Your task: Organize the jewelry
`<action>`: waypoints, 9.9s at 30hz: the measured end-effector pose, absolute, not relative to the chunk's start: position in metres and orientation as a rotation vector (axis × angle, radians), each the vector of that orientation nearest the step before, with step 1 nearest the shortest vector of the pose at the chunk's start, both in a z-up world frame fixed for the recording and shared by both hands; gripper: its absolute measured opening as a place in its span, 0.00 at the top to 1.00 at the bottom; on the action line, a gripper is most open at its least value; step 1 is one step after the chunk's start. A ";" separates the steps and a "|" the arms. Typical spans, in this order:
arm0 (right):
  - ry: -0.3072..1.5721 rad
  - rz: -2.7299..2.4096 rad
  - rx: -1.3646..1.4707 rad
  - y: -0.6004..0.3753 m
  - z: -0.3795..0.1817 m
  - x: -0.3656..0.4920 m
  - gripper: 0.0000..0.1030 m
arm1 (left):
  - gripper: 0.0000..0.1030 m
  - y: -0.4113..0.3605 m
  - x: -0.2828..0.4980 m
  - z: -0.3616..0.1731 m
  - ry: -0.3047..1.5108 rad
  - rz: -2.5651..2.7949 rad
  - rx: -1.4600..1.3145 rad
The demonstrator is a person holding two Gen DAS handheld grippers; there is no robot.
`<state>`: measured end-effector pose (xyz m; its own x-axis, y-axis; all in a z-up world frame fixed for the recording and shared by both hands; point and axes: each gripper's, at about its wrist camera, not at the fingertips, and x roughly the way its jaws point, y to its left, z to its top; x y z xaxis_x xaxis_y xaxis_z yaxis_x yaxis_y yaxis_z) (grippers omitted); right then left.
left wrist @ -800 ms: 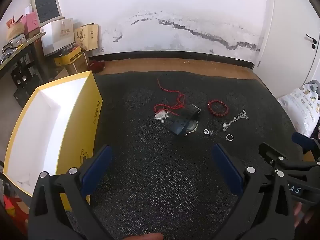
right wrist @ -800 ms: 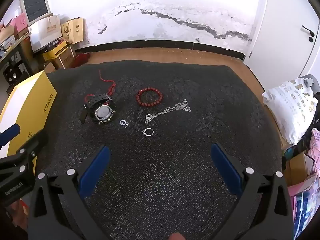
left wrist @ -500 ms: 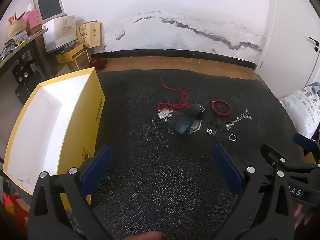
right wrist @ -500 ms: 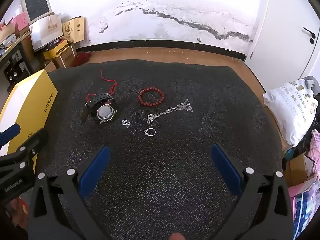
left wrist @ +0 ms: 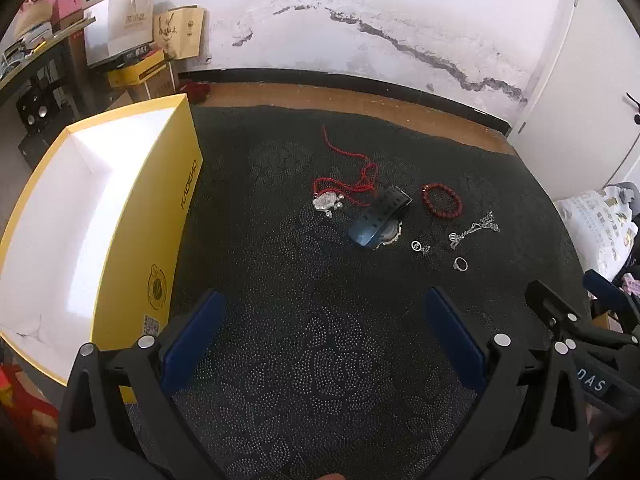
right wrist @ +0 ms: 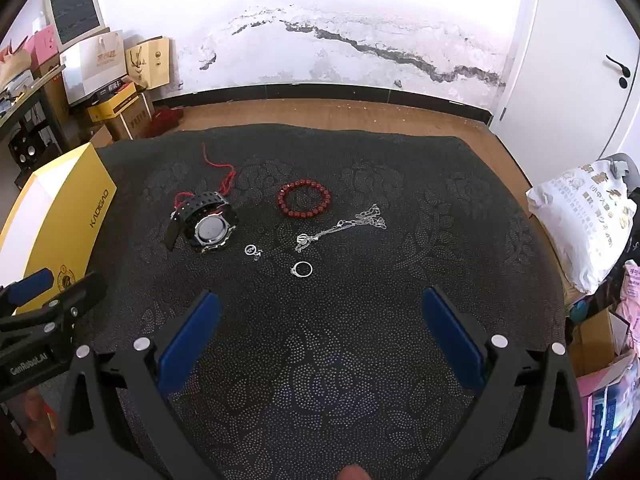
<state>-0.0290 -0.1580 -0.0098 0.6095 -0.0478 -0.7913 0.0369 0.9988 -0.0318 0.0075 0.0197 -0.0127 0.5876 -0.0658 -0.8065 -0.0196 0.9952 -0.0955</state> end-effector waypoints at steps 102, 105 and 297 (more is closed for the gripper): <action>0.882 -0.023 -0.001 -0.156 -0.002 -0.016 0.05 | 0.05 0.045 0.011 -0.035 0.955 -0.030 0.050; 0.885 -0.023 0.028 -0.166 -0.003 -0.013 0.05 | 0.05 0.010 0.033 -0.026 0.919 -0.111 0.097; 1.102 0.614 -0.331 0.263 -0.025 0.105 0.92 | 0.15 0.324 -0.009 -0.020 1.055 0.301 -0.257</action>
